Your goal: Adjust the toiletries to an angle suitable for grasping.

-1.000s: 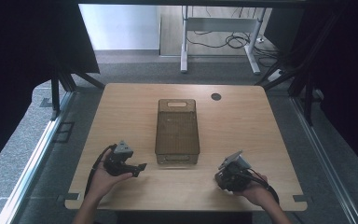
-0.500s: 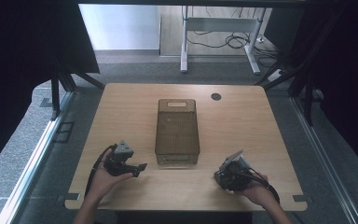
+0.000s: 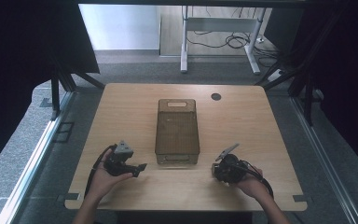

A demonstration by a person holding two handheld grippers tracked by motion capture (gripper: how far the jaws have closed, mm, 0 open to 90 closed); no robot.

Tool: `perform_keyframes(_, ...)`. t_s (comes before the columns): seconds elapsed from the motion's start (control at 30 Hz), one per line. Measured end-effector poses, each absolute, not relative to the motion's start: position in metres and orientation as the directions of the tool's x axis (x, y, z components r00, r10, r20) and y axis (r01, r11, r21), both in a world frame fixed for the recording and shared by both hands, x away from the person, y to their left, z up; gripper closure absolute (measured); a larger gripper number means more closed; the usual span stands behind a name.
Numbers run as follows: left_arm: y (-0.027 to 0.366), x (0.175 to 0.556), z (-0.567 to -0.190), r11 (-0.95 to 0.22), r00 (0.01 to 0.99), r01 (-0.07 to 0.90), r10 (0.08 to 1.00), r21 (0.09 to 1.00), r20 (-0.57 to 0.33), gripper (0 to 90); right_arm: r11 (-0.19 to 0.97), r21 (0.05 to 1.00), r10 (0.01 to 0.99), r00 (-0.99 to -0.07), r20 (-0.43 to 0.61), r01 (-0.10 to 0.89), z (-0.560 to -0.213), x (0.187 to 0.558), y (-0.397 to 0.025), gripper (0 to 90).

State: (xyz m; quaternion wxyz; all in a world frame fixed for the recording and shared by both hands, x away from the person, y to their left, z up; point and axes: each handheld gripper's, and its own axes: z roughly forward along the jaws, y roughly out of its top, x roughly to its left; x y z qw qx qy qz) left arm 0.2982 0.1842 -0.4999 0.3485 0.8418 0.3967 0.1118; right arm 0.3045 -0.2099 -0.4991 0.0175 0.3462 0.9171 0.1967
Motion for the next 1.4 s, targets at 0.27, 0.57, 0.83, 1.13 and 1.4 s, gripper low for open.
perform_keyframes(0.27, 0.186, 0.298, -0.499, -0.434, 0.654, 0.593, 0.751, 0.678, -0.092, 24.1, 0.655, 0.389, 0.666, -0.738, 0.11, 0.648, -0.501, 0.316, -0.209, 90.0)
perform_keyframes(0.57, 0.185, 0.299, -0.501, -0.44, 0.657, 0.595, 0.748, 0.673, -0.091, 24.1, 0.614, 0.411, 0.699, -0.706, 0.113, 0.674, -0.503, 0.326, -0.211, 90.0)
perform_keyframes(0.83, 0.186, 0.299, -0.5, -0.437, 0.655, 0.596, 0.75, 0.674, -0.093, 24.1, 0.582, 0.428, 0.726, -0.679, 0.11, 0.691, -0.503, 0.332, -0.214, 90.0)
perform_keyframes(1.13, 0.185, 0.299, -0.501, -0.439, 0.655, 0.598, 0.75, 0.671, -0.093, 24.1, 0.568, 0.465, 0.719, -0.684, 0.121, 0.679, -0.495, 0.328, -0.215, 85.3)
perform_keyframes(1.4, 0.185, 0.297, -0.5, -0.438, 0.656, 0.595, 0.75, 0.674, -0.092, 24.1, 0.566, 0.521, 0.722, -0.689, 0.062, 0.64, -0.475, 0.32, -0.223, 54.3)
